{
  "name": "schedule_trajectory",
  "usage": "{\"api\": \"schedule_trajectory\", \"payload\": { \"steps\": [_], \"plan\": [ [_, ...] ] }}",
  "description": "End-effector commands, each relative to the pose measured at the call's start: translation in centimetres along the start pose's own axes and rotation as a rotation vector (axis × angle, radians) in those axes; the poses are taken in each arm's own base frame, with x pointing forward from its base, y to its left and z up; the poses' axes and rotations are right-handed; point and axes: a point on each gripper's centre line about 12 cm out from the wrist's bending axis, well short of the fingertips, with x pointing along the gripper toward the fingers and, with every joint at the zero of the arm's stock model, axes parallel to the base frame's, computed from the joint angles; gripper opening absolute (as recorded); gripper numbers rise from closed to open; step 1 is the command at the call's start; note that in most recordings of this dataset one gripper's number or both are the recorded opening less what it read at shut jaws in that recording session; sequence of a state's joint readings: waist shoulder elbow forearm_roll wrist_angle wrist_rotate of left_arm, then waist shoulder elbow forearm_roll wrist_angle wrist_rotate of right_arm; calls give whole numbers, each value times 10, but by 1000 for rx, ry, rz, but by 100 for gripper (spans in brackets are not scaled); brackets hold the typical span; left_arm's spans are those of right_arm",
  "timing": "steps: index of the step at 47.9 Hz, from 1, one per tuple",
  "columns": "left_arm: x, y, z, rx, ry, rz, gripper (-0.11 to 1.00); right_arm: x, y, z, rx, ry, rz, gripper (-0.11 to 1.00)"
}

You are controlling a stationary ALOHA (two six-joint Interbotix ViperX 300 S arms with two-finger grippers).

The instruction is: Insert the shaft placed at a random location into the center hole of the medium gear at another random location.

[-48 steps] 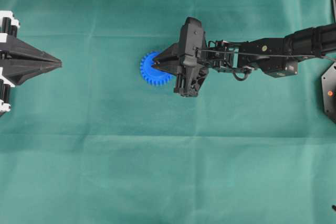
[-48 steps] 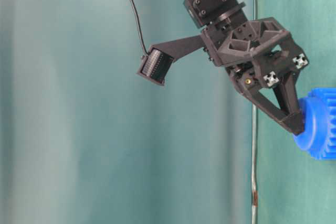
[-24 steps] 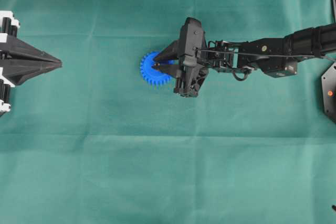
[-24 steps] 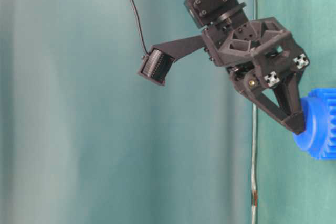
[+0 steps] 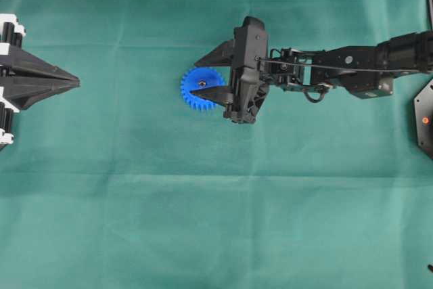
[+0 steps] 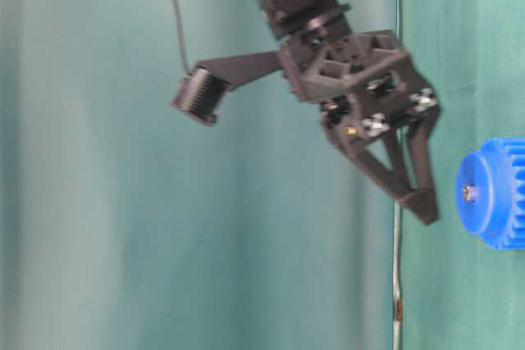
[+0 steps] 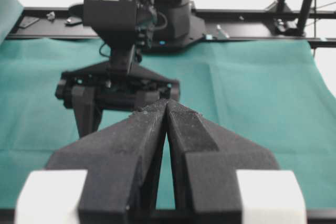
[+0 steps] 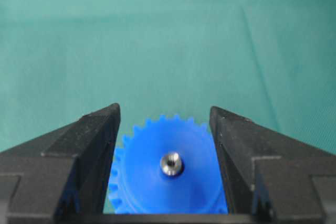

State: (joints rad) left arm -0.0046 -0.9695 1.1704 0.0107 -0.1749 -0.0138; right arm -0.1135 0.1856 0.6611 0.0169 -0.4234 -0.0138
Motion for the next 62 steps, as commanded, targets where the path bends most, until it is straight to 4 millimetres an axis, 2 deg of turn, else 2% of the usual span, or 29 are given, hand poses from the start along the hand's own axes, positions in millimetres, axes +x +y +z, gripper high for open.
{"api": "schedule_trajectory", "payload": {
  "steps": [1, 15, 31, 62],
  "plan": [
    [2, 0, 6, 3, -15, 1, 3, -11, 1, 23, 7, -48, 1, 67],
    [2, 1, 6, 1, -15, 3, 3, -24, 1, 35, 6, -66, 2, 67],
    [2, 1, 6, 3, -15, 4, 3, -44, 0, 29, 12, -61, 1, 67],
    [2, 1, 6, 3, -15, 7, 3, -105, 0, 10, 20, -37, 0, 67]
  ]
}}
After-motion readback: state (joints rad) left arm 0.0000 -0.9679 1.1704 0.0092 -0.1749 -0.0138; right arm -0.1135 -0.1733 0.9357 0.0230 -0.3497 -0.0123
